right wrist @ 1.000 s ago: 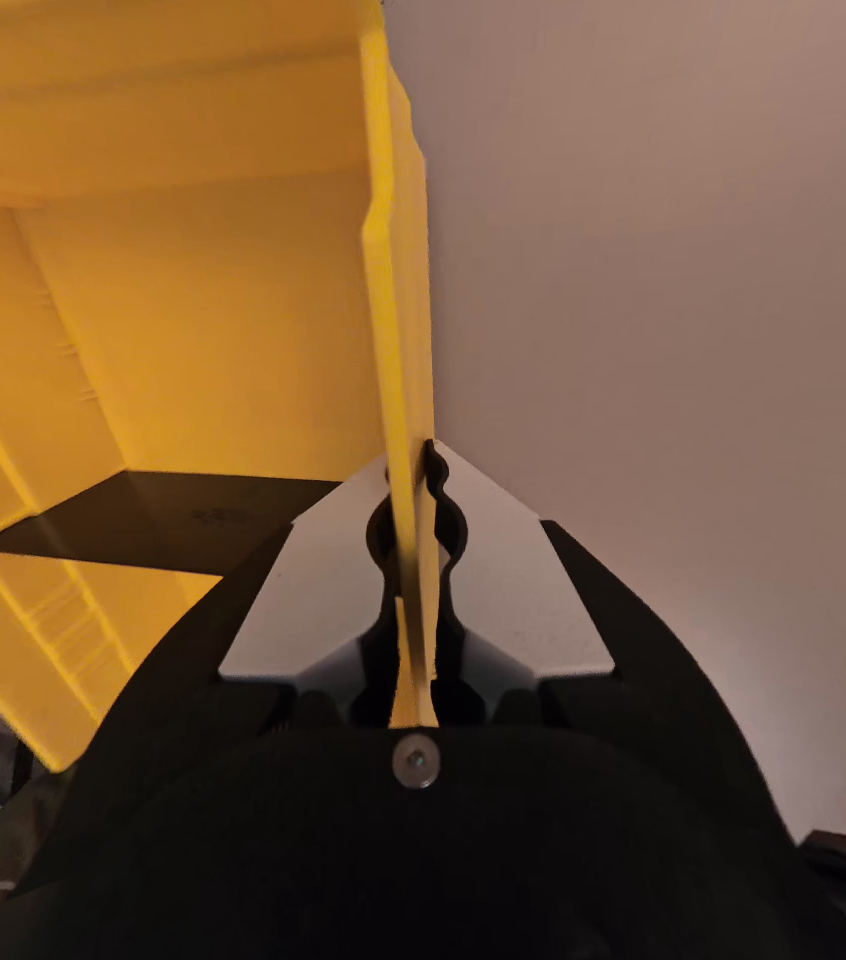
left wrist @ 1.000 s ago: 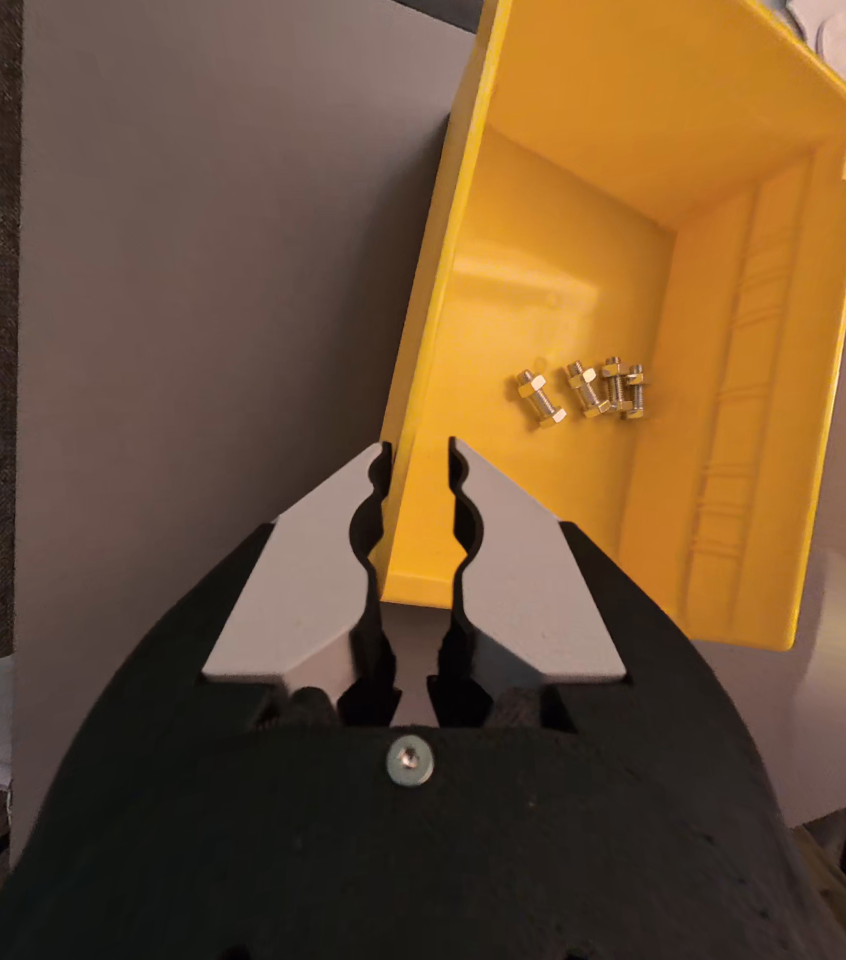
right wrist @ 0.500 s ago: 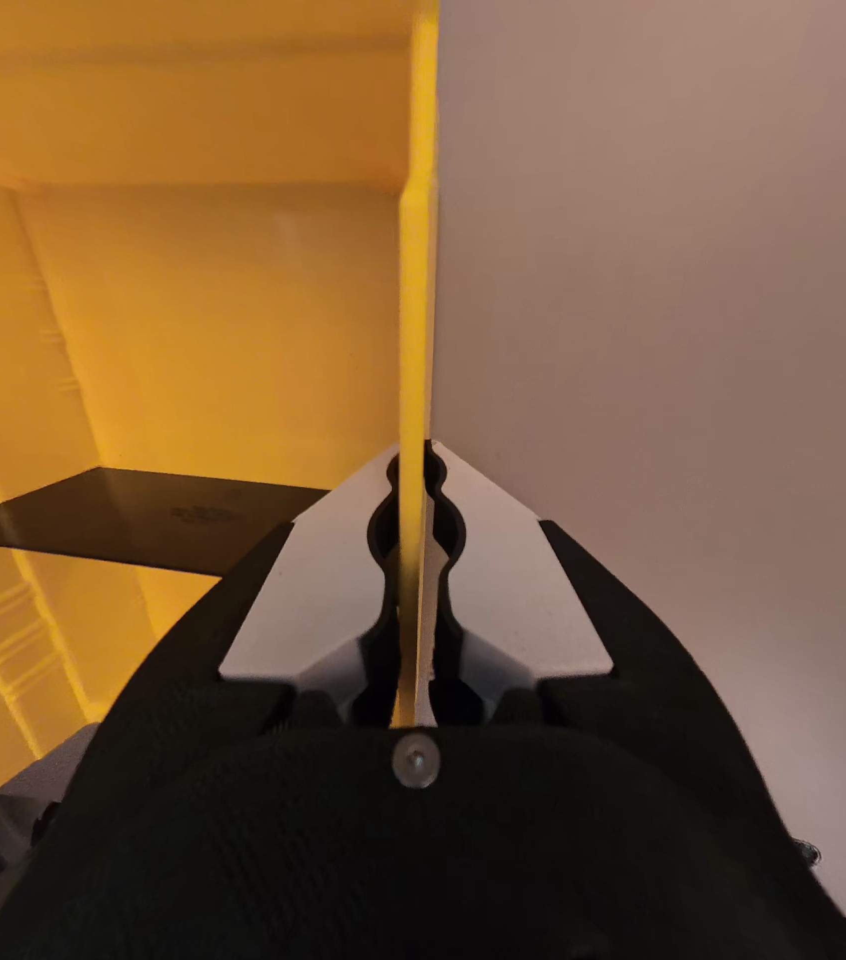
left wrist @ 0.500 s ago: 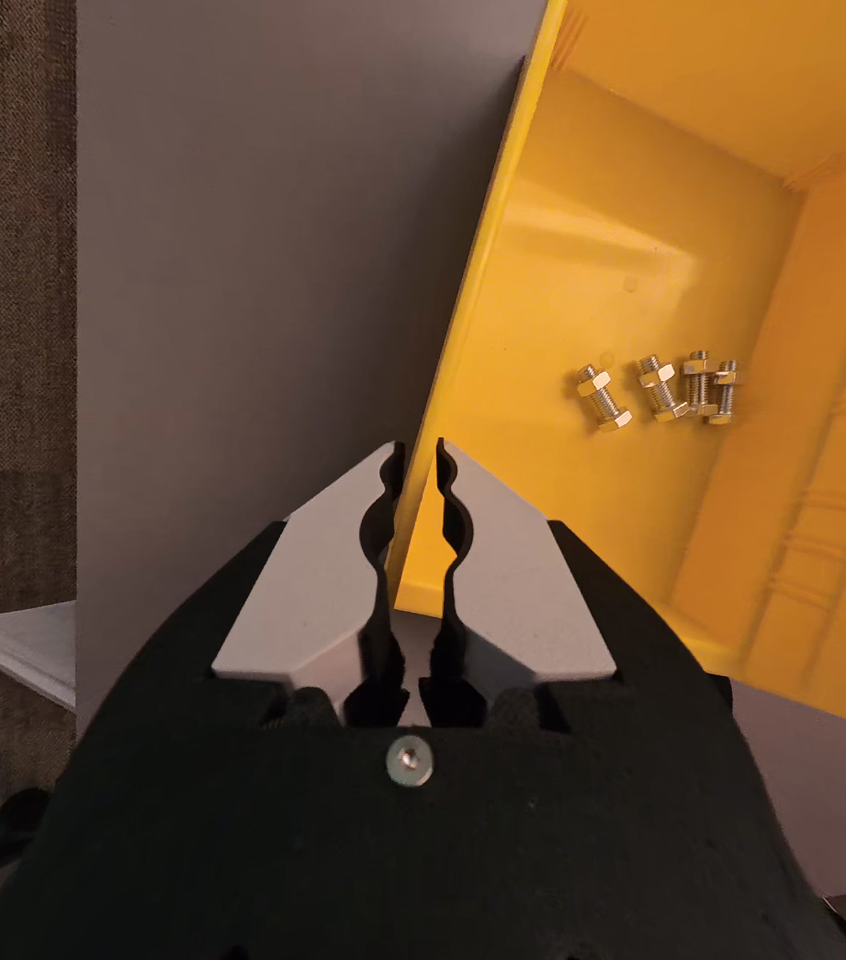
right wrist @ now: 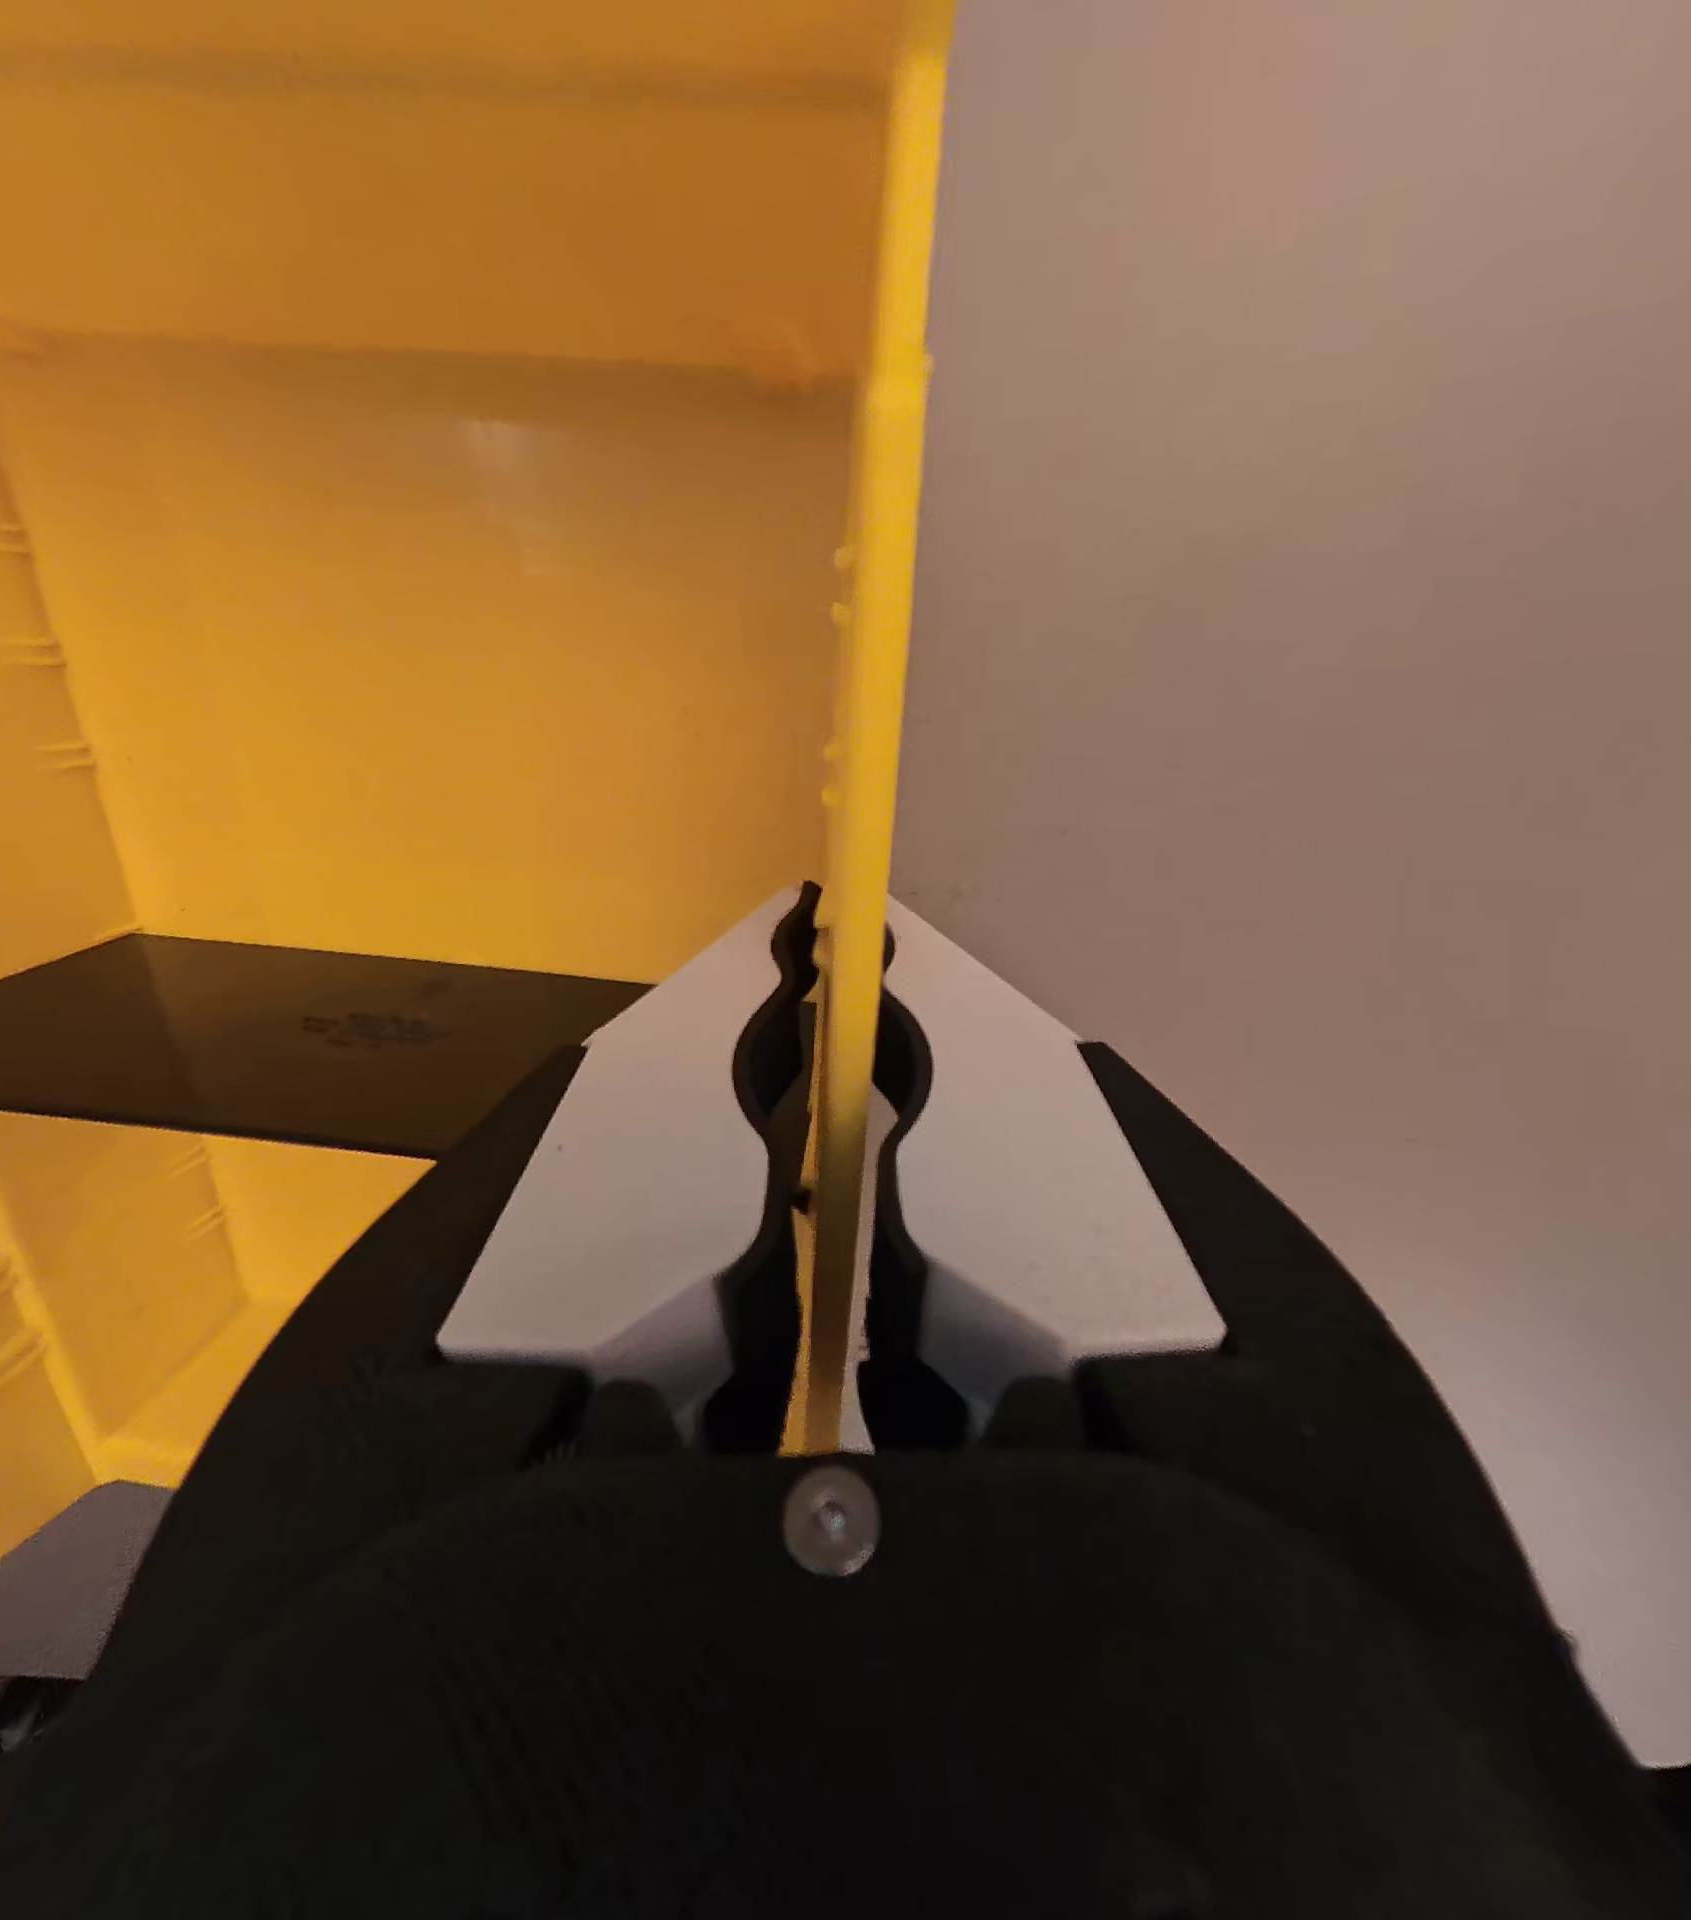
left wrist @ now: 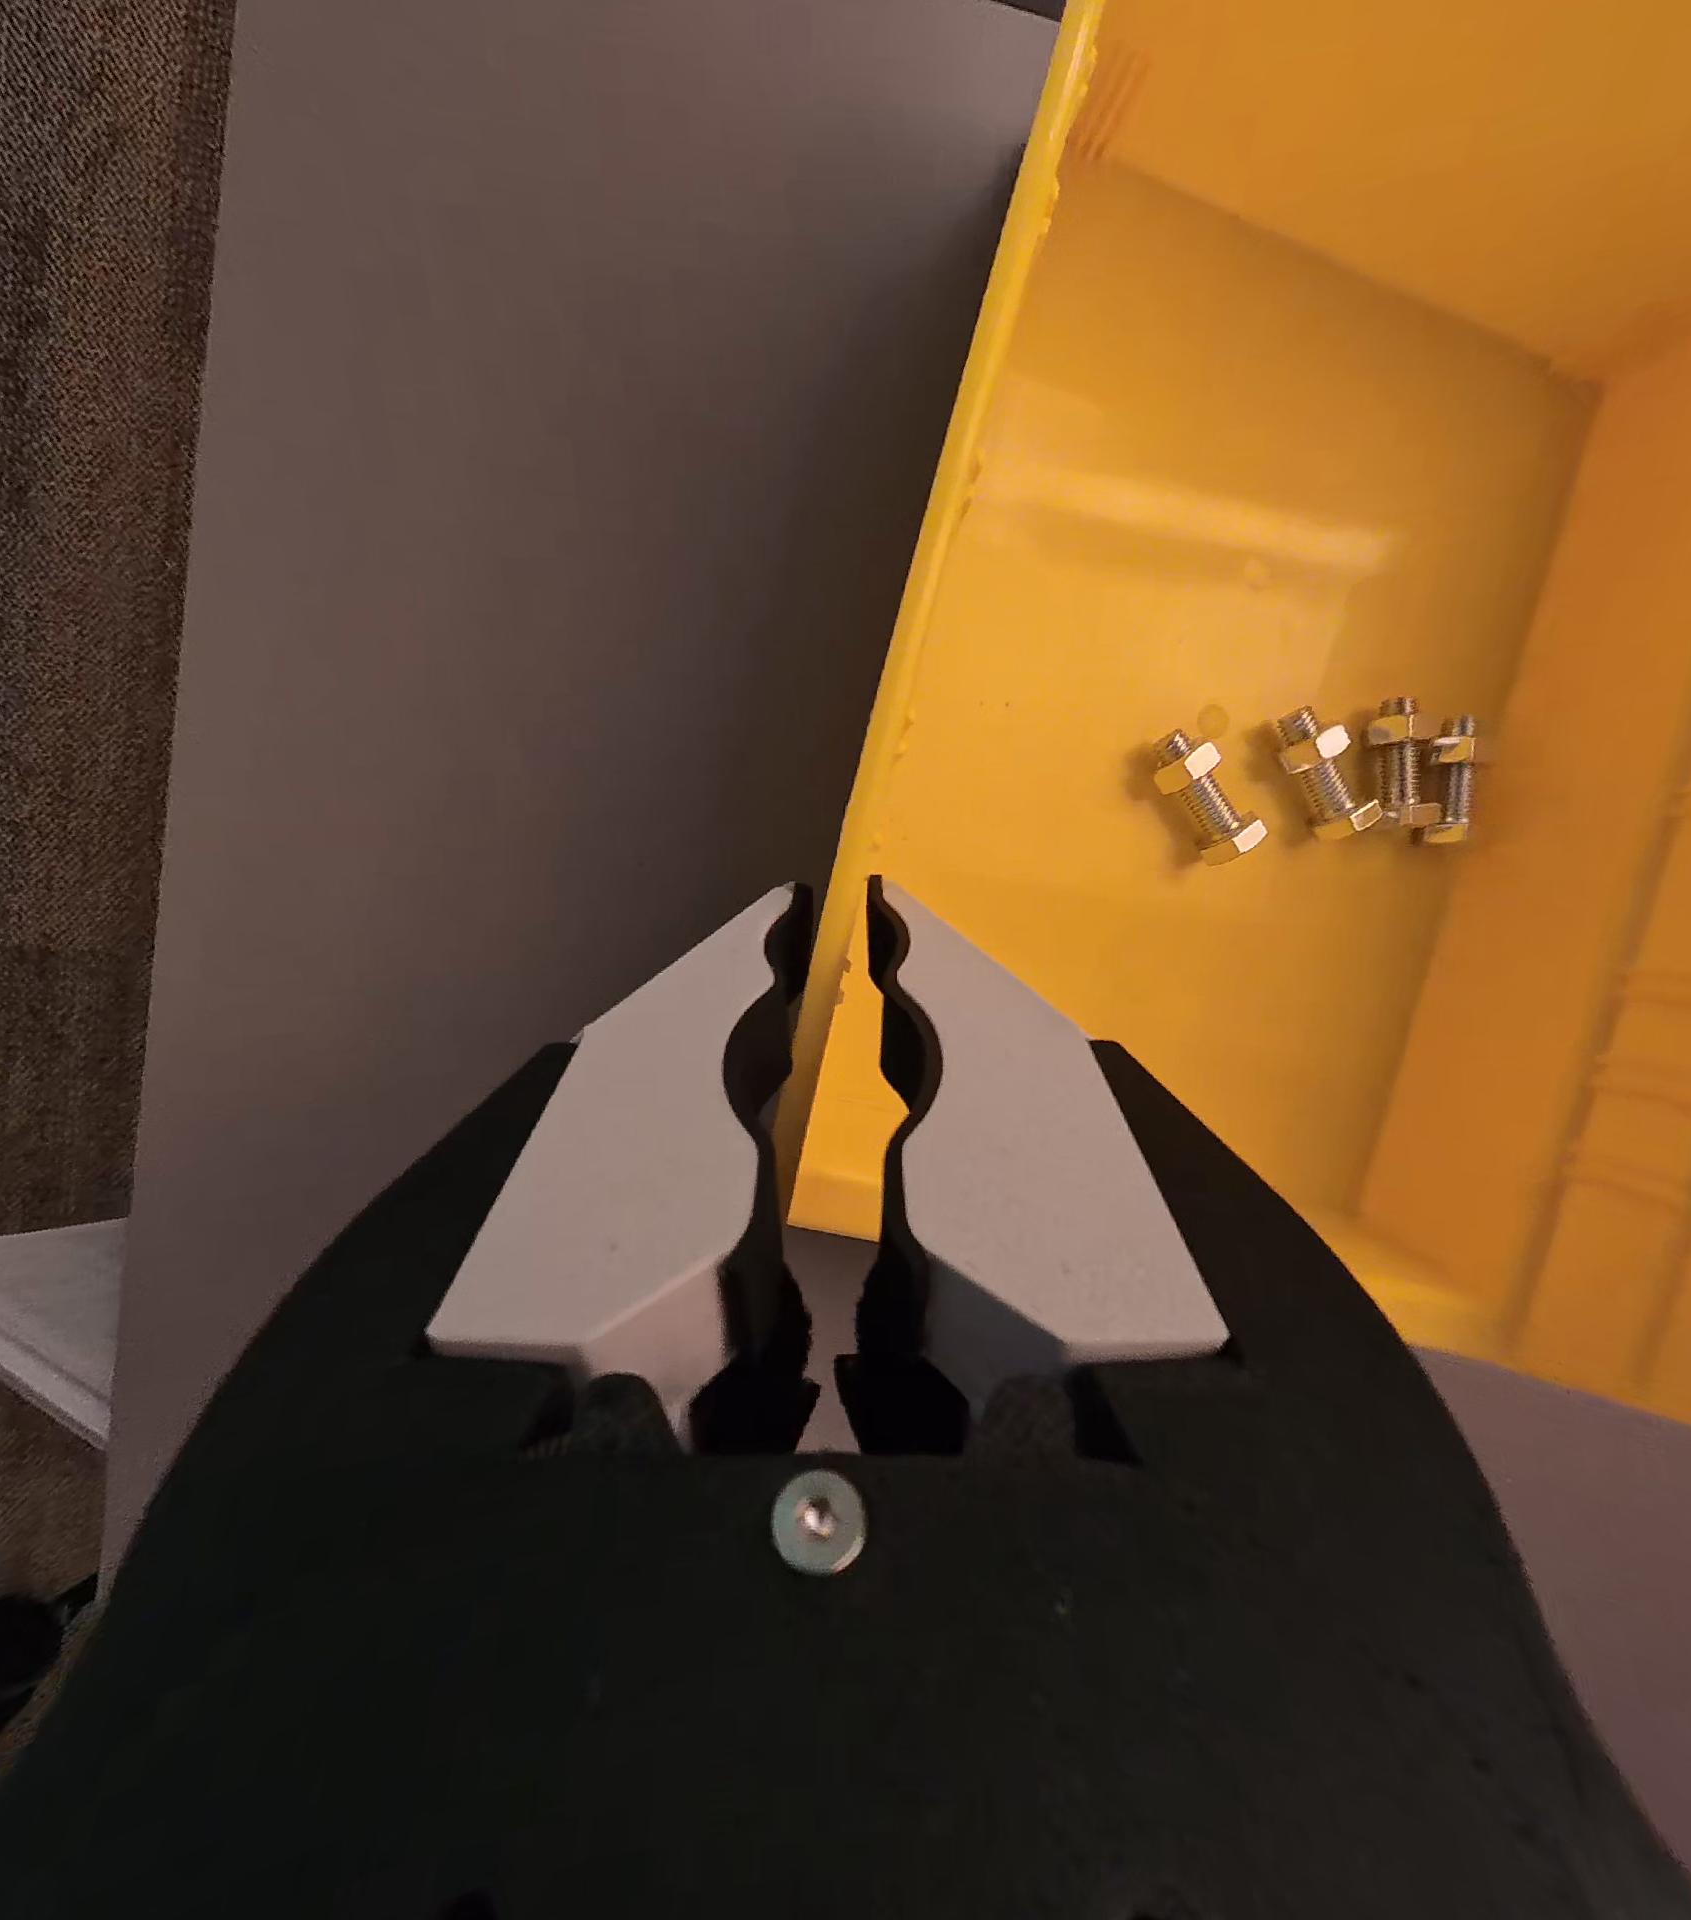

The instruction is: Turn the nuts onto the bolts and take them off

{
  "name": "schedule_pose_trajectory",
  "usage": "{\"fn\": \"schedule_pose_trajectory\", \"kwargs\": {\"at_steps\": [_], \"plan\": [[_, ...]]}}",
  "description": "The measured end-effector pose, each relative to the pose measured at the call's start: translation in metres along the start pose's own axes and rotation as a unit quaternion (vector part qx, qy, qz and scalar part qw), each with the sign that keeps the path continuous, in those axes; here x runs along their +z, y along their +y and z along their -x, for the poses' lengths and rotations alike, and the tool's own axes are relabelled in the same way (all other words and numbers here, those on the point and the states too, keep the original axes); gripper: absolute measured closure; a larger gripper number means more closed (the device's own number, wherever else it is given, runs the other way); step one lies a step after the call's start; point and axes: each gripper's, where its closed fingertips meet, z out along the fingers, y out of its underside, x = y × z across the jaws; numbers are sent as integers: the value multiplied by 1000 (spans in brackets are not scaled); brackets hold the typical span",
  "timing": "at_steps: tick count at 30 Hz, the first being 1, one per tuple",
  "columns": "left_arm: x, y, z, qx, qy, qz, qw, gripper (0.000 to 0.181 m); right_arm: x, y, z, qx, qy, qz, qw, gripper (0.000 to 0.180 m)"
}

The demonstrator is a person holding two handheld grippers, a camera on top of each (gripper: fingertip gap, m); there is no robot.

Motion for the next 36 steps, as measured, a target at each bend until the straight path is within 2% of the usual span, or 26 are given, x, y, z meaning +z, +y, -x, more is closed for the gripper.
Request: {"fn": "schedule_pose_trajectory", "kwargs": {"at_steps": [7, 14, 21, 29, 36], "plan": [[-3, 1, 6, -21, 37, -16, 999, 177, 2, -10, 0, -16, -19, 0, 1000, 176], [-9, 5, 28, -42, 34, -30, 998, 177, 5, -25, 3, -27, -89, -6, 996, 174], [-19, 15, 52, -69, 17, -36, 997, 177, 8, -36, -2, -32, -91, -2, 995, 175], [-26, 38, 32, 39, 4, 36, 999, 179, 8, -37, -2, -34, -84, 7, 996, 175], [-21, 33, 18, 98, 10, 39, 994, 178, 7, -28, -1, -56, -79, 13, 995, 175]]}}
